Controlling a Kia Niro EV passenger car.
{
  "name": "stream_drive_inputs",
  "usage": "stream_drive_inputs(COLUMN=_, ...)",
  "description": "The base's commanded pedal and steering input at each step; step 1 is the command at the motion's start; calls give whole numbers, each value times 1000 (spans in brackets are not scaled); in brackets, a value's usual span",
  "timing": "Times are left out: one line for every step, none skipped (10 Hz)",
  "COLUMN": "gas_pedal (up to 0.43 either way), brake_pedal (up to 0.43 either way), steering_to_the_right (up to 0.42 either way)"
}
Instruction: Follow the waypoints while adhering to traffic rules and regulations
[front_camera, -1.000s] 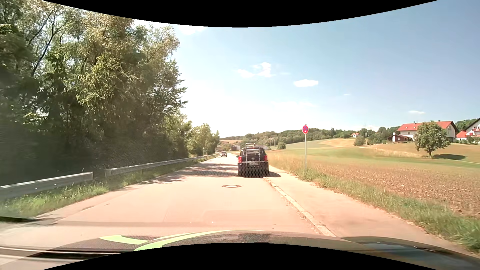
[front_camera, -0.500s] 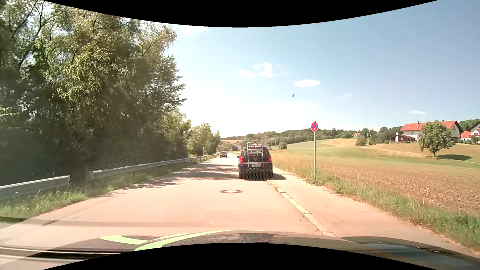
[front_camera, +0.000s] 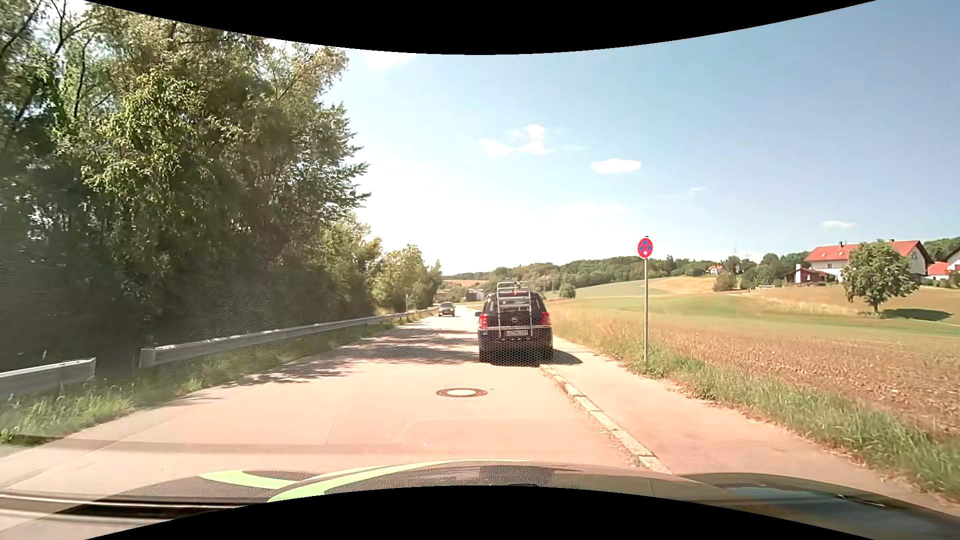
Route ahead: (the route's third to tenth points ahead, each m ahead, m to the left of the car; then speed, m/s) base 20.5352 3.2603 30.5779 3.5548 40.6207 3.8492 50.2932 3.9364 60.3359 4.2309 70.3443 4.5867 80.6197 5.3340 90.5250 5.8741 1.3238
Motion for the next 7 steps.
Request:
stream_drive_inputs(gas_pedal=0, brake_pedal=165, steering_to_the_right=-14)
stream_drive_inputs(gas_pedal=0, brake_pedal=159, steering_to_the_right=-14)
stream_drive_inputs(gas_pedal=0, brake_pedal=159, steering_to_the_right=-14)
stream_drive_inputs(gas_pedal=0, brake_pedal=152, steering_to_the_right=-12)
stream_drive_inputs(gas_pedal=0, brake_pedal=159, steering_to_the_right=-12)
stream_drive_inputs(gas_pedal=0, brake_pedal=152, steering_to_the_right=-12)
stream_drive_inputs(gas_pedal=0, brake_pedal=159, steering_to_the_right=-12)
